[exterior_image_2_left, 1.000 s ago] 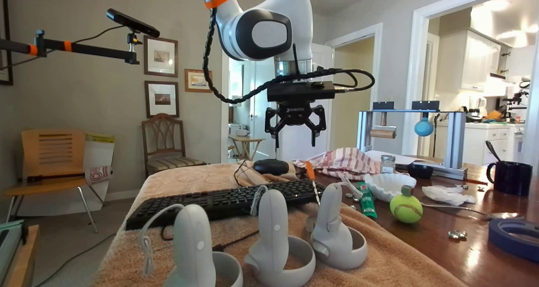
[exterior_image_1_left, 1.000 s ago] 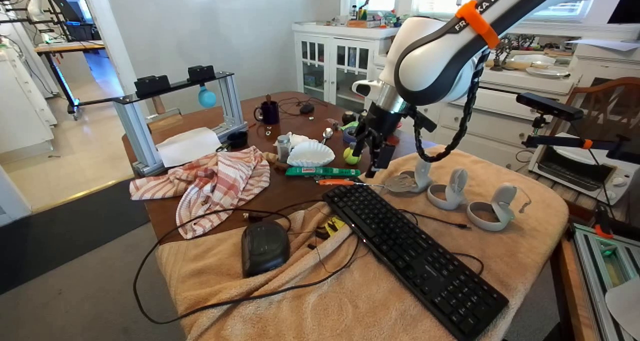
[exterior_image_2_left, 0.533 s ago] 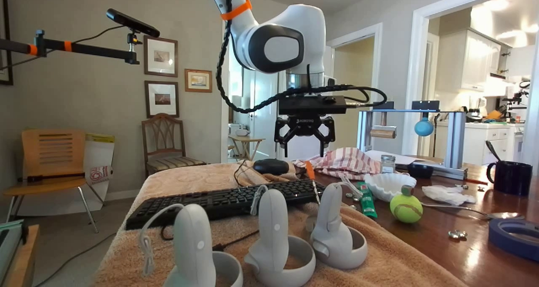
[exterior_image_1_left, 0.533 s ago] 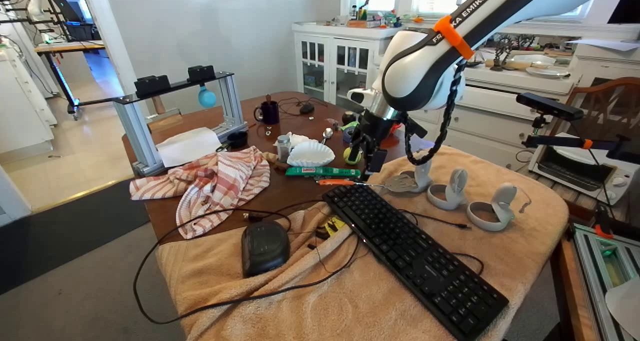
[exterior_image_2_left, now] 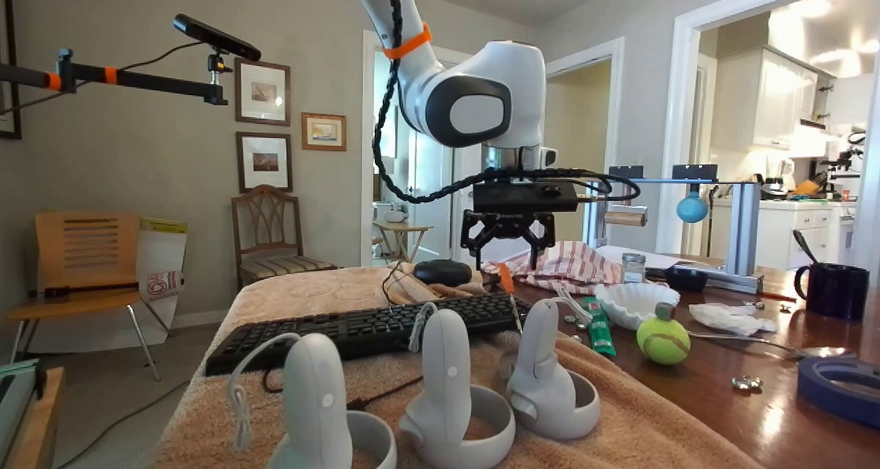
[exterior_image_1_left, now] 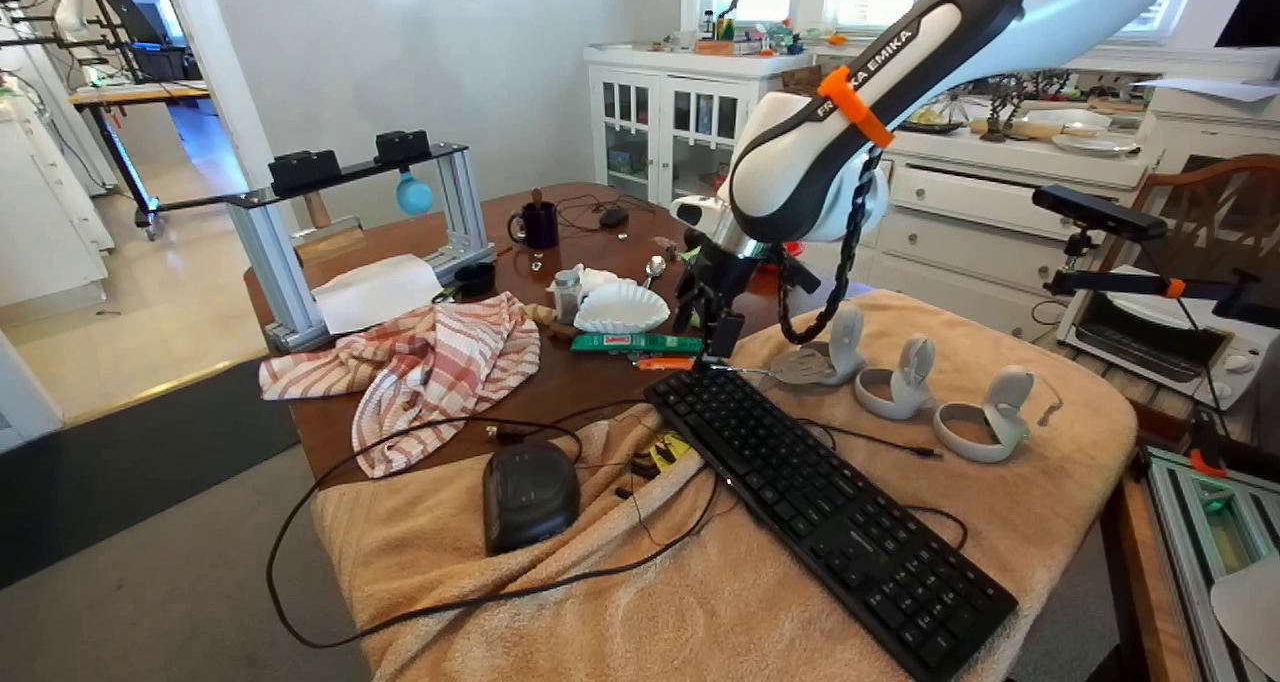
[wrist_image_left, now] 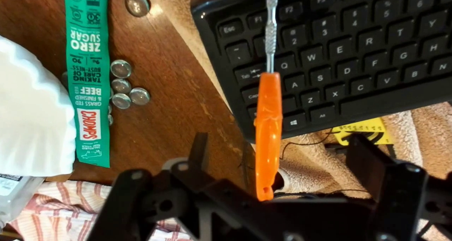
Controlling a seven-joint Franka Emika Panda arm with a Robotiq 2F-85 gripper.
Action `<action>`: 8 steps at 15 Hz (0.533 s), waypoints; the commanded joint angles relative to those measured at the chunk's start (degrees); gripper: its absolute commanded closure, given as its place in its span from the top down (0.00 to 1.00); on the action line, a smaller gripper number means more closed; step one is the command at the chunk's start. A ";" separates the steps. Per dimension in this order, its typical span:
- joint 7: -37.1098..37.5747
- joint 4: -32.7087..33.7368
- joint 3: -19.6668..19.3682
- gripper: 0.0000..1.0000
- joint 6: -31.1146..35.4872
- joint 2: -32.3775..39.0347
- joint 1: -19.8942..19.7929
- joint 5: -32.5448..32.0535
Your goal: Place the fish slice underneath one console.
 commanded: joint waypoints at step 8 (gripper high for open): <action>-0.87 4.79 3.18 0.57 0.98 5.07 -2.27 -1.96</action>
